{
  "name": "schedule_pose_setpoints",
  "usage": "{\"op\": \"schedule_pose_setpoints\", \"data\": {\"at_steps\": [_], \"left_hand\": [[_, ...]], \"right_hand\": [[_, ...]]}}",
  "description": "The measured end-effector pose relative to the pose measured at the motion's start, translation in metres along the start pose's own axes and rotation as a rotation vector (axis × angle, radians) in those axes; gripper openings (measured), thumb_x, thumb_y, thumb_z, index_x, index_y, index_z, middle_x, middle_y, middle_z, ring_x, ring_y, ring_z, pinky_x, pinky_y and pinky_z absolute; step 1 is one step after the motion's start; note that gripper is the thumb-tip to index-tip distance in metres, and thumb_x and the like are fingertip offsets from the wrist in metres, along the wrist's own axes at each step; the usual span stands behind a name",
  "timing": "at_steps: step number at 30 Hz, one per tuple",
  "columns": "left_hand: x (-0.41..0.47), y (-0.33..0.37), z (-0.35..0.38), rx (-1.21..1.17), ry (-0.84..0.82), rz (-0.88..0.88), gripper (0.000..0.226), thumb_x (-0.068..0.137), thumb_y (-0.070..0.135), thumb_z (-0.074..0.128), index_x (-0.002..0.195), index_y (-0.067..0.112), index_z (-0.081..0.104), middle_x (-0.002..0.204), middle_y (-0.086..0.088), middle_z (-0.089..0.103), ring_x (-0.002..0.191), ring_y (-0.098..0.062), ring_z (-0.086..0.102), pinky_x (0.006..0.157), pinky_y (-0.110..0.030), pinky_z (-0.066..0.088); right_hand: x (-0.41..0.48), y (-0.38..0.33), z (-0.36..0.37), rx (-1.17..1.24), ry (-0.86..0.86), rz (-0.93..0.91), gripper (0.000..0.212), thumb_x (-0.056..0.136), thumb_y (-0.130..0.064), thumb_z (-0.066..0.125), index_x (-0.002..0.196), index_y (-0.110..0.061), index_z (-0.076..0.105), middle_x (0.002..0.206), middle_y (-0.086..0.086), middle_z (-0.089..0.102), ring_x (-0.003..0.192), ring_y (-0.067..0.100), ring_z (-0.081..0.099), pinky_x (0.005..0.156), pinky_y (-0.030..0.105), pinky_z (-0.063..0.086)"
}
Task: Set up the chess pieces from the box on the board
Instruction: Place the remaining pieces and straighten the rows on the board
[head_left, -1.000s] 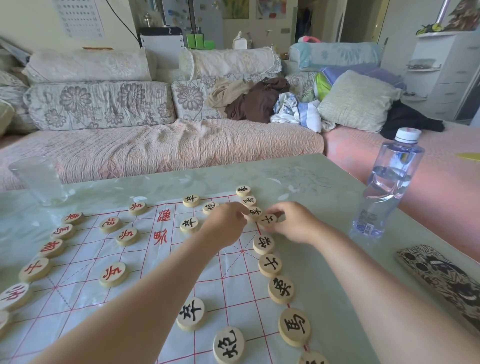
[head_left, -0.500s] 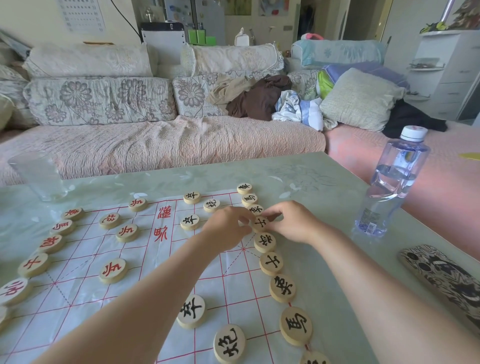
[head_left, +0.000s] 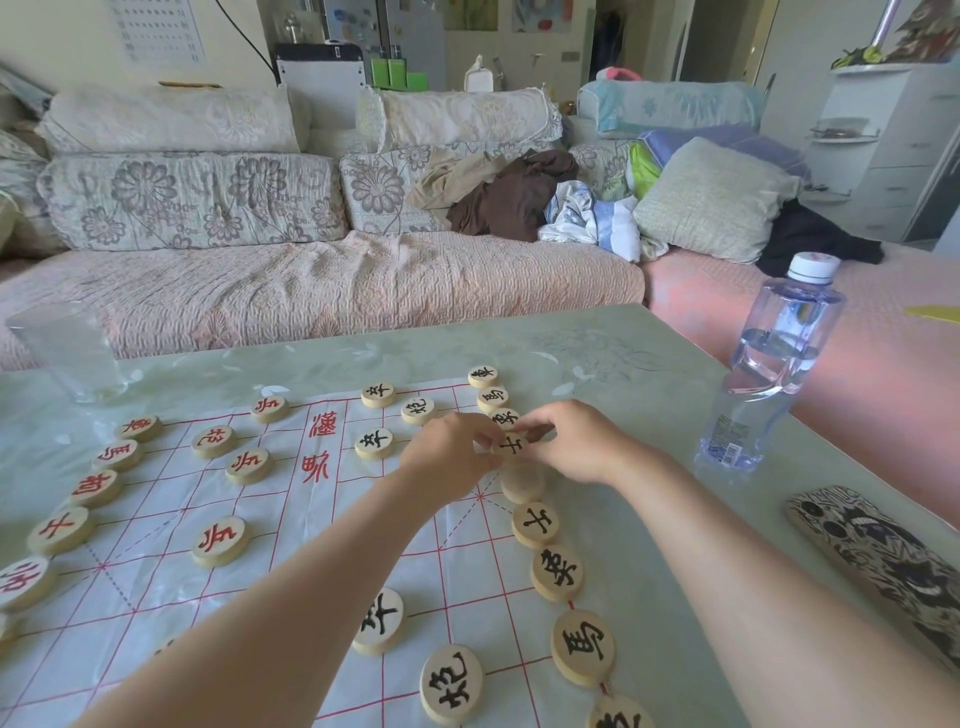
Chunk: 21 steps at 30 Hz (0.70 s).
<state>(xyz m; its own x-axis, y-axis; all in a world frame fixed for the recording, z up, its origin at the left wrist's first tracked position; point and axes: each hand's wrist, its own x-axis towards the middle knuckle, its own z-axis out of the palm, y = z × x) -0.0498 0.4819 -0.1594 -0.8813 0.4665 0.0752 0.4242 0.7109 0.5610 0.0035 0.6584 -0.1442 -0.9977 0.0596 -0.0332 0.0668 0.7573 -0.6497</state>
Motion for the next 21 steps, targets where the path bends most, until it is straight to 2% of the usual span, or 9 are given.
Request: {"op": "schedule_pose_setpoints", "data": {"at_steps": [3,5,8,11,14,16,19,21], "left_hand": [[-0.006,0.002,-0.002,0.022,0.033,0.007,0.028,0.085,0.025,0.066,0.110,0.037,0.063,0.105,0.016,0.058,0.088,-0.012,0.058,0.078,-0.036,0.055],[-0.012,0.003,-0.005,0.029,0.058,0.019,0.024,0.086,0.023,0.063,0.107,0.034,0.061,0.101,0.015,0.057,0.086,-0.010,0.057,0.073,-0.034,0.054],[-0.024,0.006,-0.008,0.008,0.016,0.036,0.012,0.087,0.025,0.060,0.097,0.032,0.062,0.093,0.016,0.060,0.074,-0.006,0.056,0.058,-0.018,0.046],[-0.035,0.009,-0.006,-0.052,-0.066,0.021,0.008,0.085,0.029,0.061,0.088,0.036,0.064,0.086,0.019,0.063,0.068,-0.005,0.059,0.052,-0.014,0.044],[-0.040,0.010,-0.001,-0.085,-0.065,0.010,0.012,0.085,0.028,0.060,0.090,0.036,0.067,0.088,0.020,0.065,0.066,-0.001,0.057,0.053,-0.012,0.043],[-0.041,0.011,0.001,-0.108,-0.050,-0.009,0.017,0.086,0.025,0.060,0.099,0.035,0.067,0.092,0.019,0.066,0.069,0.002,0.056,0.059,-0.011,0.044],[-0.041,0.011,0.002,-0.197,-0.040,-0.073,0.026,0.088,0.019,0.059,0.111,0.031,0.063,0.099,0.016,0.067,0.085,-0.007,0.061,0.071,-0.021,0.051],[-0.042,0.010,0.001,-0.169,-0.023,-0.087,0.027,0.088,0.020,0.060,0.112,0.031,0.062,0.102,0.016,0.066,0.087,-0.009,0.059,0.069,-0.022,0.051]], "right_hand": [[-0.003,0.003,-0.004,-0.032,0.034,-0.002,0.027,0.089,-0.032,0.069,0.115,-0.038,0.069,0.110,-0.010,0.064,0.103,0.012,0.060,0.085,0.025,0.046],[-0.007,0.003,-0.007,-0.031,0.061,-0.006,0.023,0.089,-0.023,0.066,0.105,-0.039,0.069,0.110,-0.011,0.064,0.102,0.011,0.060,0.085,0.024,0.047],[-0.014,0.002,-0.009,-0.031,0.044,-0.020,0.028,0.084,-0.012,0.066,0.087,-0.040,0.066,0.102,-0.015,0.066,0.093,0.005,0.062,0.074,0.016,0.045],[-0.022,0.002,-0.010,-0.049,-0.023,-0.029,0.029,0.079,-0.007,0.070,0.088,-0.035,0.069,0.103,-0.015,0.068,0.066,-0.015,0.056,0.056,0.005,0.037],[-0.027,0.003,-0.008,-0.024,-0.036,-0.042,0.022,0.078,-0.014,0.077,0.092,-0.030,0.072,0.103,-0.014,0.069,0.054,-0.018,0.051,0.047,0.004,0.034],[-0.030,0.002,-0.008,-0.027,-0.026,-0.053,0.020,0.078,-0.020,0.080,0.094,-0.028,0.073,0.100,-0.012,0.070,0.057,-0.012,0.053,0.046,0.004,0.034],[-0.033,0.000,-0.008,-0.024,-0.035,-0.028,0.026,0.076,-0.027,0.084,0.098,-0.032,0.070,0.096,-0.009,0.069,0.067,-0.001,0.055,0.051,0.010,0.037],[-0.035,0.001,-0.007,-0.020,-0.053,-0.008,0.030,0.076,-0.030,0.085,0.101,-0.033,0.069,0.098,-0.009,0.069,0.069,0.001,0.055,0.053,0.013,0.038]]}}
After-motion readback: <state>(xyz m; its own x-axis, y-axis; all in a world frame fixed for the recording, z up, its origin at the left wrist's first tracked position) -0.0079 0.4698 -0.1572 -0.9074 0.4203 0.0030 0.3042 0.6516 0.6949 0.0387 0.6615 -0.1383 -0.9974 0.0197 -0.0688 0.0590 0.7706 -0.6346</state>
